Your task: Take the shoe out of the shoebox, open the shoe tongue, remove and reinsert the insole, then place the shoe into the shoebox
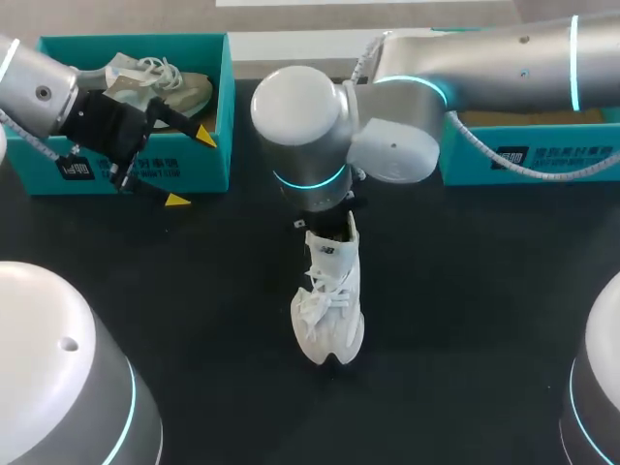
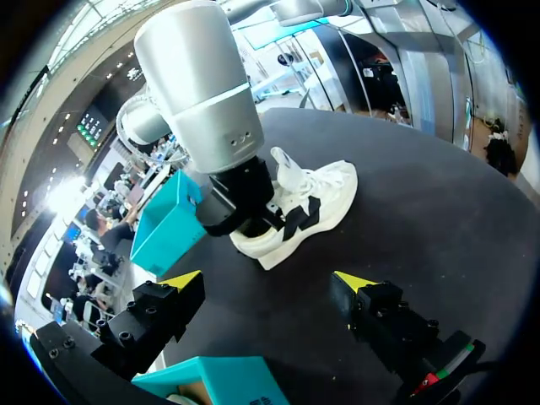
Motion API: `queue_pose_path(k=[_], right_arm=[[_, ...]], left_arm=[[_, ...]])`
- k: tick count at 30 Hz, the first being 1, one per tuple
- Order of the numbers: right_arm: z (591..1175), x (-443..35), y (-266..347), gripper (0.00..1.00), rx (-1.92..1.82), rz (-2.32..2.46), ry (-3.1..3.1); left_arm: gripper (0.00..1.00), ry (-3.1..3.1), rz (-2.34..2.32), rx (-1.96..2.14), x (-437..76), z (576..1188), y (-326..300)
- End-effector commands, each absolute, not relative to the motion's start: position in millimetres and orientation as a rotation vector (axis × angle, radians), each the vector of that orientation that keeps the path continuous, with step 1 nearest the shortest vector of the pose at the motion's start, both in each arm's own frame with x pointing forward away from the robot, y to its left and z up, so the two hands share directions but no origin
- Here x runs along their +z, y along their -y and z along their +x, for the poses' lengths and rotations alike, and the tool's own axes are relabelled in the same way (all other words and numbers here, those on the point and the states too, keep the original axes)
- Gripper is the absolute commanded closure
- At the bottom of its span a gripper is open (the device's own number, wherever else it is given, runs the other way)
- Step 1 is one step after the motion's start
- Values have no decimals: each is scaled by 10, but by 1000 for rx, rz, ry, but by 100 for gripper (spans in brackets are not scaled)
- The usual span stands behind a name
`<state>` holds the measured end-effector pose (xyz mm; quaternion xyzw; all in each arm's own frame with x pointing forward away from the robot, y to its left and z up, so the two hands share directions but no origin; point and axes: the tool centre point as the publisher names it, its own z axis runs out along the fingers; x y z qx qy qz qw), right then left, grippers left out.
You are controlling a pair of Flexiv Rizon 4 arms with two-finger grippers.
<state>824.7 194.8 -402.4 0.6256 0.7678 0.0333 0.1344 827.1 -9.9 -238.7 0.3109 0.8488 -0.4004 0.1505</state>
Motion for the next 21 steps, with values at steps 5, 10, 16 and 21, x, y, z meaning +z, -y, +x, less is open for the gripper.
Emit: queue_pose_path(k=[5, 10, 16, 21], right_arm=[[8298, -4061, -2069, 100, 129, 1813, -2266], [8257, -3789, -2055, 100, 105, 1846, -2272], [8149, -3508, -2039, 100, 48, 1957, -2277], [8001, -3457, -2010, 100, -71, 2009, -2347]], left_arm=[[0, -2440, 895, -1146, -2386, 8265, 98], [0, -2440, 895, -1146, -2386, 8265, 98], [0, -2440, 895, -1146, -2386, 8265, 98], [0, -2440, 895, -1146, -2386, 8265, 98]])
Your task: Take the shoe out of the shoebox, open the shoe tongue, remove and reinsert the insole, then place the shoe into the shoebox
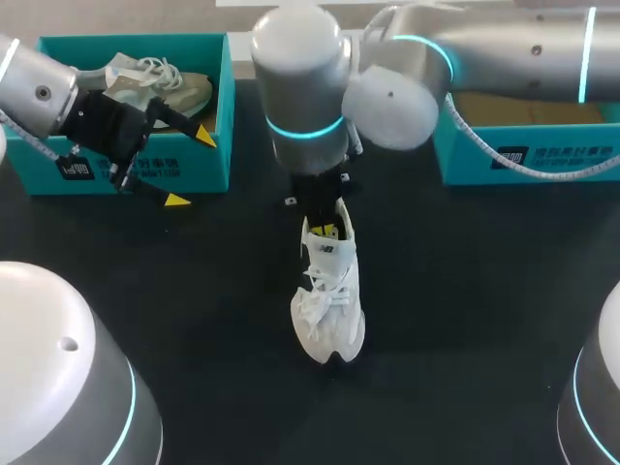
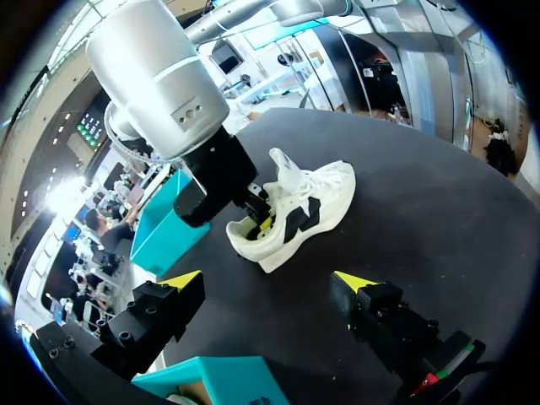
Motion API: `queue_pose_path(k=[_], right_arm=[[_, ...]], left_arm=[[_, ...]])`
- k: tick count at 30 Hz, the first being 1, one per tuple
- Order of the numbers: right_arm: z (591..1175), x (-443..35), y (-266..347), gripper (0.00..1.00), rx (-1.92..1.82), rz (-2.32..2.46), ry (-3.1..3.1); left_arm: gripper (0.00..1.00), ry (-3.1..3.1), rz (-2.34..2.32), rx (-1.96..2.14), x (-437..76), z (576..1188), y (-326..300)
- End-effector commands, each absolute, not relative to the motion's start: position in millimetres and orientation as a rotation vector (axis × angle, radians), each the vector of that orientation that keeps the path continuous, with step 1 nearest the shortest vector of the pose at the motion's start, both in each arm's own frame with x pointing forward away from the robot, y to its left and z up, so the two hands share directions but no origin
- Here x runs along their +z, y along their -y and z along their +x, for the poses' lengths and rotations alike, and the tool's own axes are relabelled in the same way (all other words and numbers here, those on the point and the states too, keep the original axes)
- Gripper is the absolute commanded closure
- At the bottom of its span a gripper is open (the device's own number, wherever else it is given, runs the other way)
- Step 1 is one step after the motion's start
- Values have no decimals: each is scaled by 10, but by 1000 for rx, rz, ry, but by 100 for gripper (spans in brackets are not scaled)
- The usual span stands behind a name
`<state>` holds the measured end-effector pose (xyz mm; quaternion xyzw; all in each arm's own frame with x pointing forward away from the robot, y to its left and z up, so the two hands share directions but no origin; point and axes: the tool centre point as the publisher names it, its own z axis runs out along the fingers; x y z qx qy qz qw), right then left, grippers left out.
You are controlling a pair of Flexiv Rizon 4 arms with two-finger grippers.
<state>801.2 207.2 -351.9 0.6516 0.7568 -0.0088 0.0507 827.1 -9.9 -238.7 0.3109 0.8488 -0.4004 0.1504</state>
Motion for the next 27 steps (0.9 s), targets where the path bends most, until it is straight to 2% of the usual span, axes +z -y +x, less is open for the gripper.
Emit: queue_pose_path(k=[1, 7, 13, 14, 15, 27], right_arm=[[7965, -3464, -2004, 100, -96, 2025, -2364], [7697, -3521, -1945, 100, -316, 2120, -2444], [7590, -3607, -1920, 99, -310, 2213, -2418], [7593, -3606, -1925, 74, -311, 2220, -2402], [7599, -3601, -1926, 2, -317, 2226, -2386], [7580, -3445, -2017, 0, -295, 2275, -2437]], left_arm=[[0, -2440, 895, -1146, -2386, 8265, 98], [0, -2440, 895, -1146, -2386, 8265, 98], [0, -2440, 895, -1146, -2386, 8265, 98], [0, -2440, 895, -1146, -2386, 8265, 98], [0, -2440, 895, -1146, -2386, 8265, 98], [0, -2440, 895, -1146, -2386, 8265, 98]])
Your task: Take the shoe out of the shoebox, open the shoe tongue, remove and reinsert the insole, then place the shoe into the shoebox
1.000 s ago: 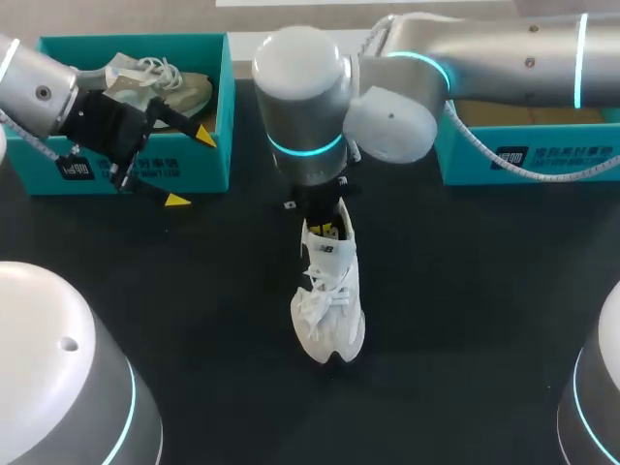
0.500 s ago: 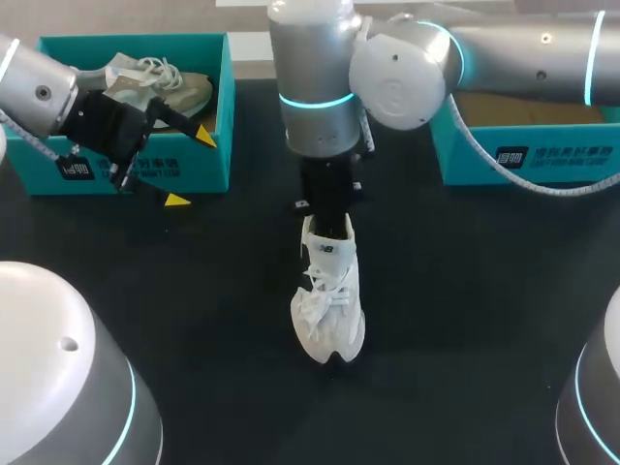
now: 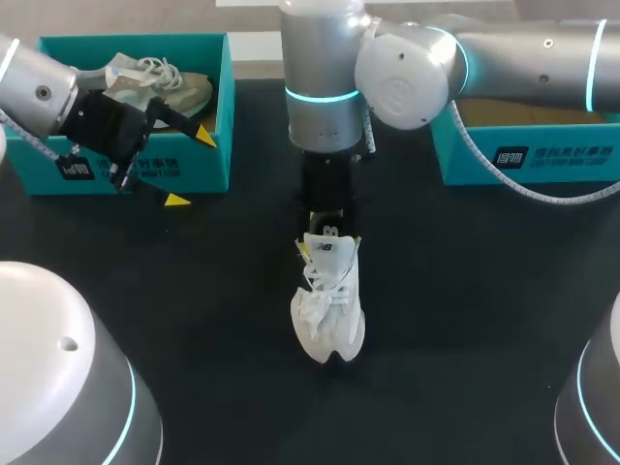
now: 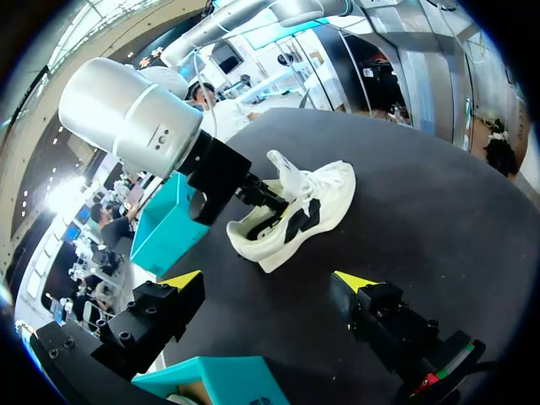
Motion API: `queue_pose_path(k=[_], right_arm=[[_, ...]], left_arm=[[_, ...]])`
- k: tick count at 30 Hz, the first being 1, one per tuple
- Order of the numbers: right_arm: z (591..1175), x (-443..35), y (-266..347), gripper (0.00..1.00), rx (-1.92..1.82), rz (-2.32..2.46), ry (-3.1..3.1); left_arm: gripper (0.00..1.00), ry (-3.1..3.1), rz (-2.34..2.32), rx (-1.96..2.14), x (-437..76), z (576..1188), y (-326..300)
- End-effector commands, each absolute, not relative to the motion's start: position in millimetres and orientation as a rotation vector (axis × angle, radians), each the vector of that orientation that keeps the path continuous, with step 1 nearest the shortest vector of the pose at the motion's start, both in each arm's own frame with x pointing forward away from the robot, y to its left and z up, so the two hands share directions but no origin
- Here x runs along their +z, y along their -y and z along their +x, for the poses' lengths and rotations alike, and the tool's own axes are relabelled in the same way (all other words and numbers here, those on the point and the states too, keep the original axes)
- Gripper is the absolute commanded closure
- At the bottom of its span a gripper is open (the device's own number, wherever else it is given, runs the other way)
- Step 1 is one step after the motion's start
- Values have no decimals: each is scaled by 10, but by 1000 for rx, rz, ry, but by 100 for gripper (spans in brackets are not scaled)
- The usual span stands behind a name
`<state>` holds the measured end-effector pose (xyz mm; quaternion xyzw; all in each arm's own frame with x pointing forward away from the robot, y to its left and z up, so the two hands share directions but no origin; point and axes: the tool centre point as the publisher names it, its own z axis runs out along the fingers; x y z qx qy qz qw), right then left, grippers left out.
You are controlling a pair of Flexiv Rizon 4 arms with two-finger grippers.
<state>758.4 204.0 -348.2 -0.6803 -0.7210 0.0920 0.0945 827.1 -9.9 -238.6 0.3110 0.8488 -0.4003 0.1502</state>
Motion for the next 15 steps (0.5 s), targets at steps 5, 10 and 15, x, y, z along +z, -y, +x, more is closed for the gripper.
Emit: queue_pose_path(k=[5, 10, 15], right_arm=[[7569, -3399, -2091, 0, 232, -1935, 2108], [7558, -3548, -2048, 0, 245, -1929, 2083], [7571, -3519, -2028, 0, 253, -1949, 2082]], left_arm=[[0, -2440, 895, -1146, -2386, 8265, 98], [0, -2440, 895, -1146, -2386, 8265, 98], [0, -2440, 895, -1146, -2386, 8265, 98]])
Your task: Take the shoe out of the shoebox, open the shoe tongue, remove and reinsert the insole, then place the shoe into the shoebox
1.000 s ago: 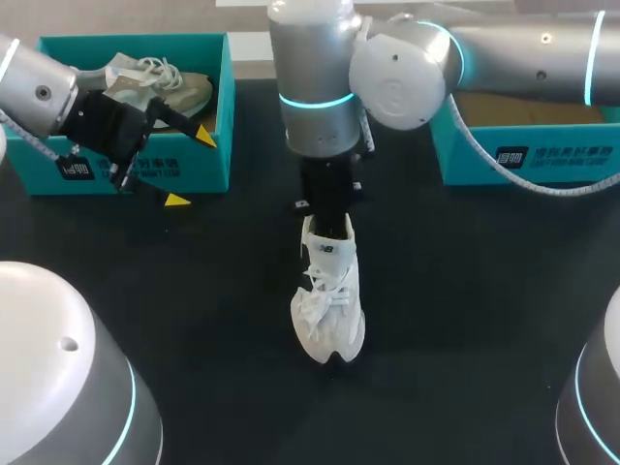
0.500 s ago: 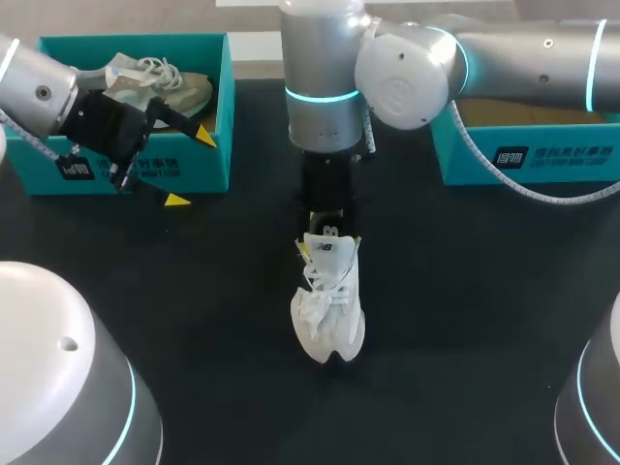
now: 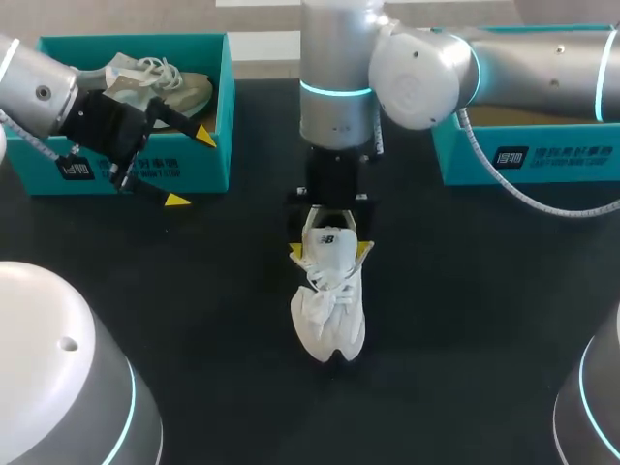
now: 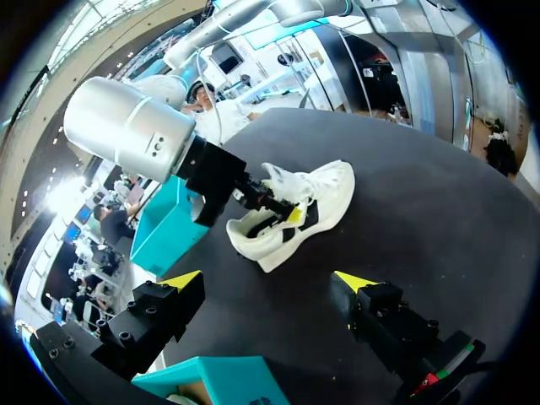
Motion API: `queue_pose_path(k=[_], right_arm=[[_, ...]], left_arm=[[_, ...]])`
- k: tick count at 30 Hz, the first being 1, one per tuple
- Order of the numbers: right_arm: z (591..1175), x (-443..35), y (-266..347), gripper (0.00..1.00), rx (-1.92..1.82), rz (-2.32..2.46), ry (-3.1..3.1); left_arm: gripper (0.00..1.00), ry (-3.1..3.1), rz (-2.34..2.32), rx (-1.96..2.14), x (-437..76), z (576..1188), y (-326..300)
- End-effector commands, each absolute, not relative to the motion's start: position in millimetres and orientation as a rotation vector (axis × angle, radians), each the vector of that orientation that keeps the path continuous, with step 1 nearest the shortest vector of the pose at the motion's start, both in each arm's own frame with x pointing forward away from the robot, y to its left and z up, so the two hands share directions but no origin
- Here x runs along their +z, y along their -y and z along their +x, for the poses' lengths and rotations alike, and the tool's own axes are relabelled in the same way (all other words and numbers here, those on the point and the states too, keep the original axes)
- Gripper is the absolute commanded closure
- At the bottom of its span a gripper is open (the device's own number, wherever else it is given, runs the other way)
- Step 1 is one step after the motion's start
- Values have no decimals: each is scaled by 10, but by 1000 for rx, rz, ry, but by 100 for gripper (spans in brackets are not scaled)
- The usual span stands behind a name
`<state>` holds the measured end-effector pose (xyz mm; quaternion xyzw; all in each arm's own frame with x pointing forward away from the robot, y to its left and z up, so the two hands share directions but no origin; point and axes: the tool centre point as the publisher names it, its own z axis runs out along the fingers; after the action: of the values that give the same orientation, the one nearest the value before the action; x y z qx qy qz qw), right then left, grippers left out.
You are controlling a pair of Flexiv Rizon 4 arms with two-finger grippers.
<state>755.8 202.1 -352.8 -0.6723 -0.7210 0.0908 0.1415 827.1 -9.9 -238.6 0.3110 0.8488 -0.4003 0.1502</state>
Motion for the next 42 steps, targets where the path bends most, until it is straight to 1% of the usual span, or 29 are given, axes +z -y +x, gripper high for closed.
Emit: queue_pose_path(k=[1, 14, 25, 35, 36, 37, 38, 39, 40, 42], right_arm=[[7566, -3497, -2027, 0, 258, -1952, 2085], [7449, -3245, -2025, 0, 233, -2023, 2066], [7291, -2929, -1906, 0, 199, -2192, 2004], [7061, -2861, -1969, 0, 183, -2170, 1943], [7052, -2863, -1986, 5, 179, -2156, 1941], [7051, -2864, -1998, 39, 173, -2150, 1942], [7052, -2864, -2001, 53, 173, -2150, 1943], [7058, -2866, -2007, 62, 170, -2149, 1946], [7064, -2869, -2013, 69, 165, -2145, 1949], [7073, -2875, -2018, 65, 165, -2134, 1955]], left_arm=[[0, -2440, 895, -1146, -2386, 8265, 98], [0, -2440, 895, -1146, -2386, 8265, 98], [0, -2440, 895, -1146, -2386, 8265, 98], [0, -2440, 895, -1146, -2386, 8265, 98], [0, -2440, 895, -1146, -2386, 8265, 98], [0, -2440, 895, -1146, -2386, 8265, 98], [0, -2440, 895, -1146, -2386, 8265, 98], [0, -2440, 895, -1146, -2386, 8265, 98], [0, -2440, 895, -1146, -2386, 8265, 98], [0, -2440, 895, -1146, -2386, 8265, 98]])
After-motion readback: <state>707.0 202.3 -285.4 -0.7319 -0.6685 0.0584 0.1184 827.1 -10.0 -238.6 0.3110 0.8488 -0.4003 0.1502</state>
